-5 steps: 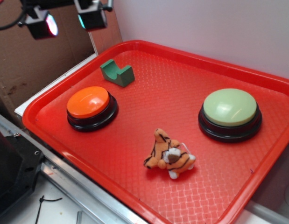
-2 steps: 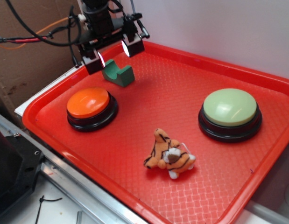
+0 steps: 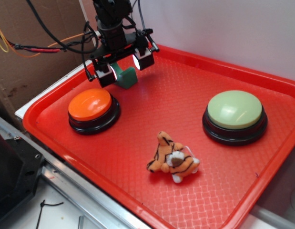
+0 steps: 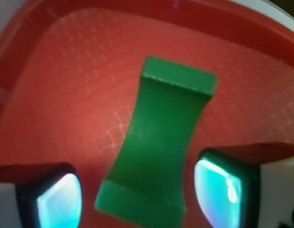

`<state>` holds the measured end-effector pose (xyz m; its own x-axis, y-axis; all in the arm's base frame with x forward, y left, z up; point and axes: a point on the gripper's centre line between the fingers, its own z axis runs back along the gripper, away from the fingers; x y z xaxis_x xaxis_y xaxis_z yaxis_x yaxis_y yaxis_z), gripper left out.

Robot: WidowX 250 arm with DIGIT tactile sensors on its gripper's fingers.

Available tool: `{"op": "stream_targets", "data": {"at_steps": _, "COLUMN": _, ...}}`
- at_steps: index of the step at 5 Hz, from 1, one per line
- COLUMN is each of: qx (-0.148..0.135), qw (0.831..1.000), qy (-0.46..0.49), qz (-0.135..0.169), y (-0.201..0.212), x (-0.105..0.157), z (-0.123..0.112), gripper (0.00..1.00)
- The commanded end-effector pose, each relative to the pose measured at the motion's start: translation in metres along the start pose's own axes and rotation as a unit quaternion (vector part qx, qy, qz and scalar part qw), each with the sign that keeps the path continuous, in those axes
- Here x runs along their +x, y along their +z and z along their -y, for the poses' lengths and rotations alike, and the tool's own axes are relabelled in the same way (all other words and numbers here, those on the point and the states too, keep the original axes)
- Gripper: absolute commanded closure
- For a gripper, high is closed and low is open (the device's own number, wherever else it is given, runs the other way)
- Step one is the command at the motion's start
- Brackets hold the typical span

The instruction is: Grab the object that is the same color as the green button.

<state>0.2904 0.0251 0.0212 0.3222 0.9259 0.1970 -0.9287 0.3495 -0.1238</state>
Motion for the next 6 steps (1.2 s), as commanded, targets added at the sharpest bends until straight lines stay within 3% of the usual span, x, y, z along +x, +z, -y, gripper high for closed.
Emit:
{"op": "stream_targets", "data": {"at_steps": 1, "qx": -0.014, "qw": 1.0, "qy": 0.016, "qz": 0.018, "y": 0.003, "x": 0.012, "z": 0.002, "gripper": 0.76}}
{"op": "stream_targets", "data": {"at_steps": 2, "qx": -0.011, "qw": 1.0, "qy": 0.012, "qz": 0.012, "y": 0.002, "x": 0.01, "z": 0.001, "gripper": 1.0}}
{"op": "stream_targets", "data": {"at_steps": 3, "qx": -0.008, "qw": 1.0, "qy": -0.013, "qz": 0.005, "y": 0.005, "x": 0.011, "z": 0.002, "gripper": 1.0}}
{"op": "stream_targets", "data": {"at_steps": 4, "qx": -0.005, "qw": 0.99, "qy": -0.14, "qz": -0.004, "y": 0.033, "x": 0.007, "z": 0.007, "gripper": 1.0}}
{"op": "stream_targets", "data": {"at_steps": 5, "qx": -0.002, "qw": 0.972, "qy": -0.233, "qz": -0.019, "y": 0.069, "x": -0.002, "z": 0.007, "gripper": 1.0}}
{"op": "stream_targets", "data": {"at_steps": 6, "qx": -0.019, "qw": 0.943, "qy": -0.329, "qz": -0.052, "y": 0.103, "x": -0.017, "z": 0.006, "gripper": 1.0}}
